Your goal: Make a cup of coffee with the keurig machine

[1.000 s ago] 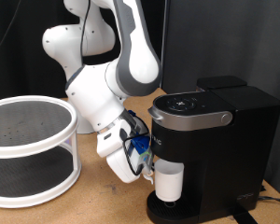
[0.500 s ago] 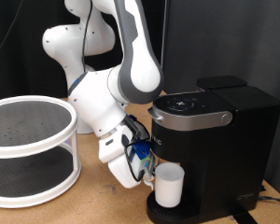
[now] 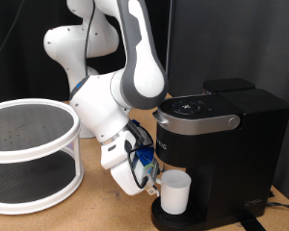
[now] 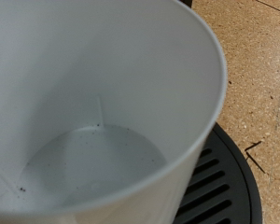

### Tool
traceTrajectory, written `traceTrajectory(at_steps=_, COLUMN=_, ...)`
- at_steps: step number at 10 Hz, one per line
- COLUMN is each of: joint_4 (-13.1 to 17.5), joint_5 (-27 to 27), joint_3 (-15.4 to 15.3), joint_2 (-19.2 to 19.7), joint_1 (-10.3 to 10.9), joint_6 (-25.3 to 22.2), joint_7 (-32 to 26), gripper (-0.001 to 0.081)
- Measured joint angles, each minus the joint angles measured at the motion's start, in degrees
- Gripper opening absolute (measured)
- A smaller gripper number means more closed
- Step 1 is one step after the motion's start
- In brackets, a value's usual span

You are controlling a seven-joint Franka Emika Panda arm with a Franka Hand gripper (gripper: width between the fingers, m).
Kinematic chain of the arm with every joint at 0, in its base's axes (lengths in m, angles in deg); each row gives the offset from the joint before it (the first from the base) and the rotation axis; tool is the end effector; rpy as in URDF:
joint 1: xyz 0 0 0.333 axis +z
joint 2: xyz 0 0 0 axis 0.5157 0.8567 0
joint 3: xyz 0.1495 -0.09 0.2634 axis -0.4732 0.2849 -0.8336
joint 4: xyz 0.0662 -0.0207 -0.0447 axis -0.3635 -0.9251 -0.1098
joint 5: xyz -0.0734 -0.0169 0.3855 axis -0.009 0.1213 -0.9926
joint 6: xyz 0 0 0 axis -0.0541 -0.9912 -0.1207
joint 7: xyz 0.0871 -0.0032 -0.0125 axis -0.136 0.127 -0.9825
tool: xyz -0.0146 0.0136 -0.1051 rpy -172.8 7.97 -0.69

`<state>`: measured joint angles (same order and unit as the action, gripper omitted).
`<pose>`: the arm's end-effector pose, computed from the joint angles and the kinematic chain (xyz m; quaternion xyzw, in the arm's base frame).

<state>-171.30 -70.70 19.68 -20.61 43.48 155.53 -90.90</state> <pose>0.4529 0.0119 0.1906 -0.9360 -0.1290 -0.2071 0.2536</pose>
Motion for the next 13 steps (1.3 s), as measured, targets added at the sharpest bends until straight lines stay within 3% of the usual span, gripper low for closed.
traceTrajectory(at_steps=1, joint_4=-0.37, joint_5=0.0, joint_3=0.17, joint_2=-0.41, joint_1=-0.2, joint_6=-0.07, joint_7=-0.67, gripper=0.0658)
traceTrajectory(at_steps=2, joint_4=-1.18, joint_5=0.01, joint_3=0.43, joint_2=-1.47, joint_1=-0.62, joint_6=-0.19, joint_7=-1.13, gripper=0.0658)
traceTrajectory(at_steps=3, joint_4=-2.42, joint_5=0.68, joint_3=0.92, joint_2=-3.08, joint_1=-1.07, joint_6=-0.46, joint_7=-1.23, gripper=0.0781)
traceTrajectory(at_steps=6, joint_4=-6.51, joint_5=5.35, joint_3=2.74, joint_2=-8.75, joint_1=-2.79, joint_6=-2.96, joint_7=-0.03, gripper=0.08)
traceTrajectory(at_steps=9, joint_4=-10.91, joint_5=13.06, joint_3=4.22, joint_2=-15.13, joint_1=-4.3, joint_6=-4.11, joint_7=4.79, gripper=0.0805)
traceTrajectory(at_steps=11, joint_4=-11.02, joint_5=14.01, joint_3=4.32, joint_2=-14.75, joint_1=-4.42, joint_6=-4.15, joint_7=4.72, gripper=0.0805)
traceTrajectory(at_steps=13, joint_4=-12.3, joint_5=16.43, joint_3=5.8, joint_2=-15.84, joint_1=-5.62, joint_6=-7.11, joint_7=3.37, gripper=0.0805)
